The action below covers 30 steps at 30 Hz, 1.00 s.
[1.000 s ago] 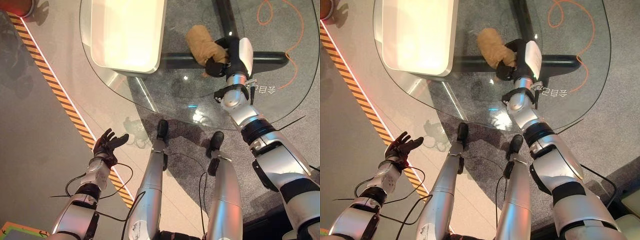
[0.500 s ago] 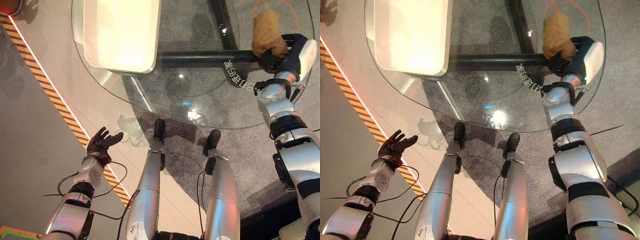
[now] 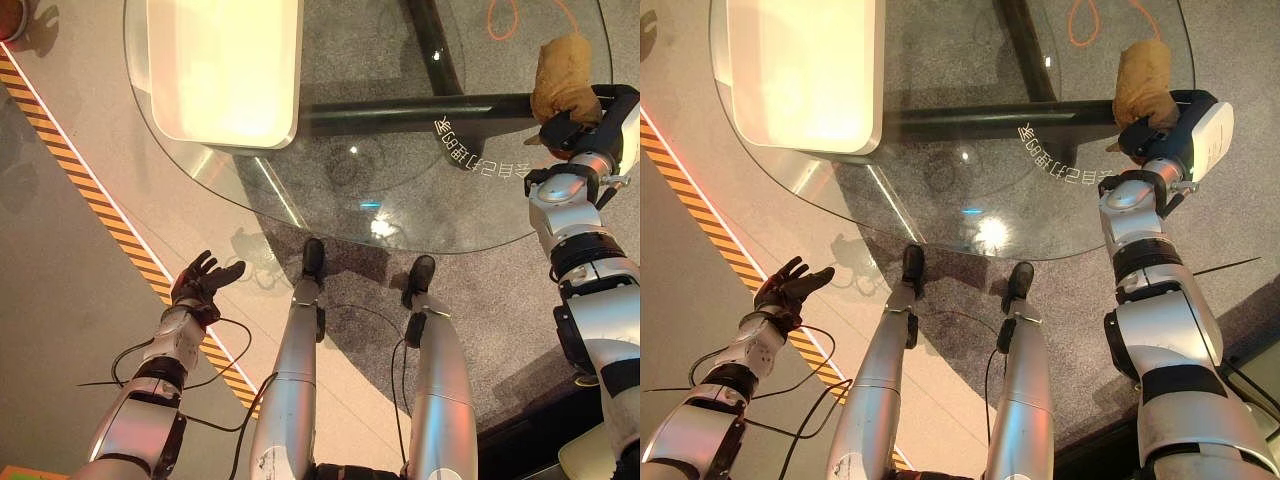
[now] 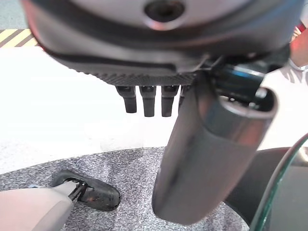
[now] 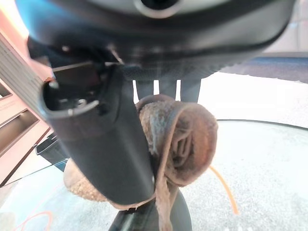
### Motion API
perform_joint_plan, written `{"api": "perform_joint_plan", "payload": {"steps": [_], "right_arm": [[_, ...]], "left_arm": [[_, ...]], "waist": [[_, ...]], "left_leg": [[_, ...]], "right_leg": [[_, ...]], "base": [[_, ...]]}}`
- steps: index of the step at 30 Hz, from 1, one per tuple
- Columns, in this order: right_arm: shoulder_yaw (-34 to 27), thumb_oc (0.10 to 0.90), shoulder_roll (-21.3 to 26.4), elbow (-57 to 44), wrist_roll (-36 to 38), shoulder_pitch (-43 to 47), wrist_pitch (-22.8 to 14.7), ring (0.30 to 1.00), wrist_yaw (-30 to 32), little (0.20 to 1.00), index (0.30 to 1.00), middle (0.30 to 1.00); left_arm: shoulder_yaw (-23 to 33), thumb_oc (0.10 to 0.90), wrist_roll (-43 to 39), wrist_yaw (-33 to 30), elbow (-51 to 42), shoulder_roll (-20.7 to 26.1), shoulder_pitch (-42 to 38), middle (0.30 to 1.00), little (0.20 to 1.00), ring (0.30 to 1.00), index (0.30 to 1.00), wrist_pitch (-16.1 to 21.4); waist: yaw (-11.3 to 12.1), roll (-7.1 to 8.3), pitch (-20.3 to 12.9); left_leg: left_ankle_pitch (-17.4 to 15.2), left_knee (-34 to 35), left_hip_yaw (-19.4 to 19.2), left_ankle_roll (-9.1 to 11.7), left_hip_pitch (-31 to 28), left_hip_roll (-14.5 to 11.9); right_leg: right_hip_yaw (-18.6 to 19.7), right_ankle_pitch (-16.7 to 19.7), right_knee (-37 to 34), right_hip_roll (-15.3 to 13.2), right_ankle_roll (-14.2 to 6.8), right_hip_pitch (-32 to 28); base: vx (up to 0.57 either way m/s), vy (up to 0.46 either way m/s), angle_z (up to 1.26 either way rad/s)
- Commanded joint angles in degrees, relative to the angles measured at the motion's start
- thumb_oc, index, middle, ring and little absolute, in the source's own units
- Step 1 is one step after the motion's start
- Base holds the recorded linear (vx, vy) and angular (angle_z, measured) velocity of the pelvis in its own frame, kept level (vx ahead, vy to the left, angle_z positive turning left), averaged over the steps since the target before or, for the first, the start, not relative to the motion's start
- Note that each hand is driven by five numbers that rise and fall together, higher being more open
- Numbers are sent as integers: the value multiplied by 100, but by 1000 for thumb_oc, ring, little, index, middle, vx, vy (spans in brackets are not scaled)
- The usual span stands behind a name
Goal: Wipe the table with a cloth and put it in the basket.
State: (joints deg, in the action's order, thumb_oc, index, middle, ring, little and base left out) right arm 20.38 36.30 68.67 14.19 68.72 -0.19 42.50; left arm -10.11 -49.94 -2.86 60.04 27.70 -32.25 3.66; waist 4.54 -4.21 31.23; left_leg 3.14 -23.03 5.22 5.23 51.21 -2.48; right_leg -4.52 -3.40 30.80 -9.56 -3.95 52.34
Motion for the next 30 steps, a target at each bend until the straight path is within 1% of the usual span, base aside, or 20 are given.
{"api": "perform_joint_plan", "payload": {"steps": [1, 3, 7, 14, 18, 20, 24, 27, 30], "right_arm": [[-262, 100, 1040, 500, 271, -451, 223, 300, 573, 200, 300, 300], [-268, 100, 1033, 506, 236, -446, 183, 300, 528, 200, 300, 300], [-219, 100, 979, 481, 181, -412, -14, 300, 382, 200, 300, 300], [121, 100, 736, 162, -83, -132, -414, 300, 102, 200, 300, 300], [366, 100, 595, -245, -371, 18, -423, 300, -25, 200, 300, 300], [549, 100, 506, -534, -615, 118, -322, 300, 5, 200, 300, 300], [780, 100, 405, -768, -720, 289, -243, 300, -100, 200, 300, 300], [1030, 100, 264, -1029, -962, 388, -182, 300, -314, 200, 300, 300], [1224, 100, 198, -1280, -1134, 468, -86, 300, -398, 200, 300, 300]], "left_arm": [[360, 800, -139, 23, 494, 415, -10, 900, 900, 900, 900, 91], [362, 800, -131, 36, 521, 436, -49, 900, 900, 900, 900, 67], [356, 800, -113, 69, 580, 468, -122, 900, 900, 900, 900, 51], [299, 800, -117, 16, 606, 427, -215, 900, 900, 900, 900, 70], [295, 800, -104, -43, 540, 375, -191, 900, 900, 900, 900, 91], [299, 800, -97, -47, 488, 327, -135, 900, 900, 900, 900, 136], [285, 800, -83, -47, 462, 259, -82, 900, 900, 900, 900, 198], [292, 800, -20, -14, 419, 184, -16, 900, 900, 900, 900, 222], [260, 800, -10, -44, 333, 108, 58, 900, 900, 900, 900, 273]], "waist": [[-22, -65, -144], [-26, -52, -144], [-29, -34, -144], [-20, -40, -144], [-2, -43, -144], [21, -58, -144], [54, -69, -144], [102, -79, -144], [133, -90, -144]], "left_leg": [[-414, -181, -364, -518, -102, 361], [-420, -178, -360, -514, -111, 357], [-422, -167, -357, -508, -115, 350], [-409, -131, -343, -497, -136, 390], [-392, -115, -332, -488, -148, 408], [-382, -97, -332, -484, -158, 421], [-363, -86, -329, -482, -166, 438], [-346, -59, -319, -491, -195, 462], [-337, -56, -323, -497, -197, 474]], "right_leg": [[-329, -2, -112, 557, 269, -20], [-326, -1, -124, 558, 264, -32], [-322, 13, -143, 557, 258, -33], [-310, 24, -200, 577, 261, -48], [-322, 21, -209, 575, 269, -58], [-337, 12, -217, 566, 279, -65], [-359, 5, -216, 556, 296, -76], [-383, -20, -217, 560, 315, -109], [-408, -28, -219, 549, 328, -119]], "base": [[0, 0, 0], [0, 0, 0], [0, 0, 0], [0, 0, 0], [0, 0, 0], [0, 0, 0], [0, 0, 0], [-2, 5, -1], [0, 0, 0]]}}
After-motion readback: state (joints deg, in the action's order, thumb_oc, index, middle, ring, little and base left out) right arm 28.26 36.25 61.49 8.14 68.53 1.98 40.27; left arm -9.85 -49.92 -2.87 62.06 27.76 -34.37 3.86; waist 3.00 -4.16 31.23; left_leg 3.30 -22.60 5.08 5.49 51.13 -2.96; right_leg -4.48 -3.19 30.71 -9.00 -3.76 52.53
